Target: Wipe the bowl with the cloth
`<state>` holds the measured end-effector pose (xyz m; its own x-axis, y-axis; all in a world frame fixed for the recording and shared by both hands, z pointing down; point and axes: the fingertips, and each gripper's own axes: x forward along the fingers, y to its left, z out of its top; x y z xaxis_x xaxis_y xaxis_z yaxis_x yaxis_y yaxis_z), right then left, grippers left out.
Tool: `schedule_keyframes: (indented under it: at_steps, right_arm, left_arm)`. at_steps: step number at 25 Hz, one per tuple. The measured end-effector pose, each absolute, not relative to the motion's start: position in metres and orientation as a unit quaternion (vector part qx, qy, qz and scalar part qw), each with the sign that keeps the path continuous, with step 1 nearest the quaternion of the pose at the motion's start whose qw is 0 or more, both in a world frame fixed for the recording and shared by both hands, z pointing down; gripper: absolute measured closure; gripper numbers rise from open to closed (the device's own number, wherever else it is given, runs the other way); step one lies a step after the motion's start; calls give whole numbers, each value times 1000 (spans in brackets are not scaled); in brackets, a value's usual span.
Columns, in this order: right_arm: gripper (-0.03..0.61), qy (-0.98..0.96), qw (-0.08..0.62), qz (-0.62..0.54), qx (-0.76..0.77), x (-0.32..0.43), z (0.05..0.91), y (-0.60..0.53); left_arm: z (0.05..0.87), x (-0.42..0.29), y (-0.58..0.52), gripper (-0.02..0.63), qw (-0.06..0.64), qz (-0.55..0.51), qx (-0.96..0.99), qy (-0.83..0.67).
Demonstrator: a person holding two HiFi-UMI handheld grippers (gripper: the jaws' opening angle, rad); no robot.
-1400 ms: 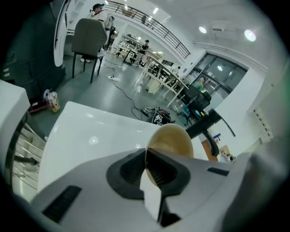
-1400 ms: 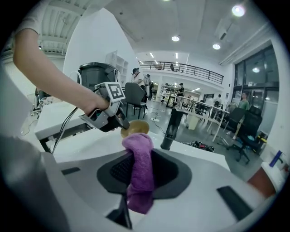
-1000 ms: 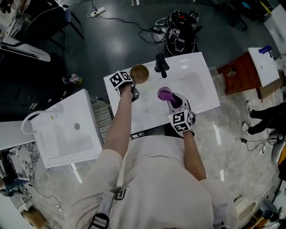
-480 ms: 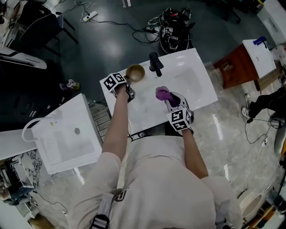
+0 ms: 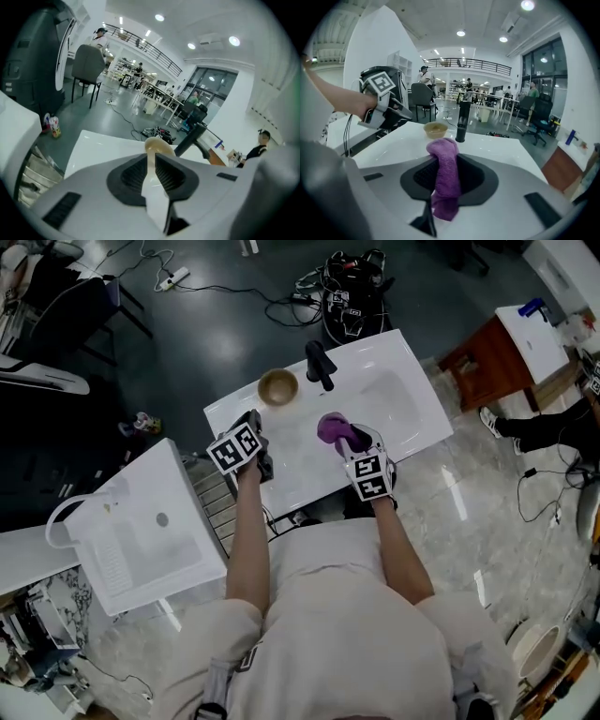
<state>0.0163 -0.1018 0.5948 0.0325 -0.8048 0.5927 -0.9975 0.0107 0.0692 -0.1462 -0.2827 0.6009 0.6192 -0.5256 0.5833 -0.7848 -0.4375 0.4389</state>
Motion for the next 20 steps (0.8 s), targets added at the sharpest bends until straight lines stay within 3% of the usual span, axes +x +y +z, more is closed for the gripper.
schedule_keyframes:
  at_steps: [7,14,20]
  right_arm:
    - [489,-650,201,238,693,-8,612,-100]
    - [489,-649,180,275,686,-31,628,-101]
    - [489,-649,171,290,682,-43,639,-109]
  left_arm:
    - [594,-155,-218,558,239,219,889,-324]
    - [604,-166,-179,562,215,232,904,-286]
    - [617,-184,-183,607,205,263,898,-286]
